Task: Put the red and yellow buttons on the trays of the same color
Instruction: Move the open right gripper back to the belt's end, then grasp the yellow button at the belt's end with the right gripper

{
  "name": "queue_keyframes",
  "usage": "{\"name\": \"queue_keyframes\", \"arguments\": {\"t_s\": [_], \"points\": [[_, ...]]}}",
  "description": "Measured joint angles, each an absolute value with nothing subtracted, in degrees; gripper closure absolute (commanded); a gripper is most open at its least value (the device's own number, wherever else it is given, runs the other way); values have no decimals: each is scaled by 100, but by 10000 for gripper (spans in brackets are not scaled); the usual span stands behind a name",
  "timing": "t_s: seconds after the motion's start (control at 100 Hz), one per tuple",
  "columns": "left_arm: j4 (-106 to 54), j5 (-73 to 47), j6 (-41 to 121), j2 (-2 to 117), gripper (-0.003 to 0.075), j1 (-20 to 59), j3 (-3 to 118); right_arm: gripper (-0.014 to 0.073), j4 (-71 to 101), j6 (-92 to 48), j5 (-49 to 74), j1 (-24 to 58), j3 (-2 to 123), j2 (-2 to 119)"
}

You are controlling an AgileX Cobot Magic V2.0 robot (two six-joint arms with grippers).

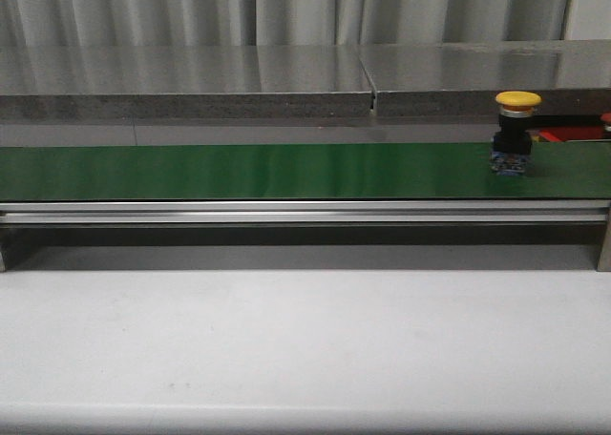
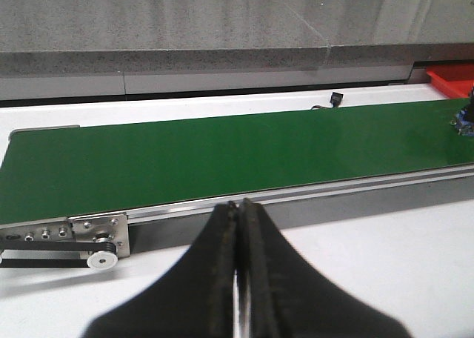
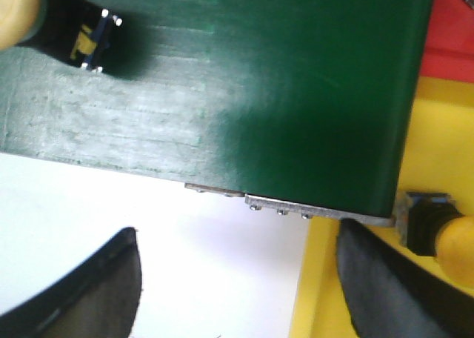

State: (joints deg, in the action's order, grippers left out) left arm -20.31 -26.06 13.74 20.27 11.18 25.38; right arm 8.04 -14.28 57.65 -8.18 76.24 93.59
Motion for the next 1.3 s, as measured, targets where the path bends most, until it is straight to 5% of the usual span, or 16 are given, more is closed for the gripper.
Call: {"name": "queue_keyframes", "arguments": {"t_s": [0.98, 1.3], "points": [[-2031, -2606, 1374, 2027, 739, 1118, 2538, 58, 1171, -1850, 4948, -497, 8523, 10425], [-2031, -2606, 1374, 2027, 739, 1118, 2538, 426, 1121, -1722, 5165, -702, 8825, 10823]]}}
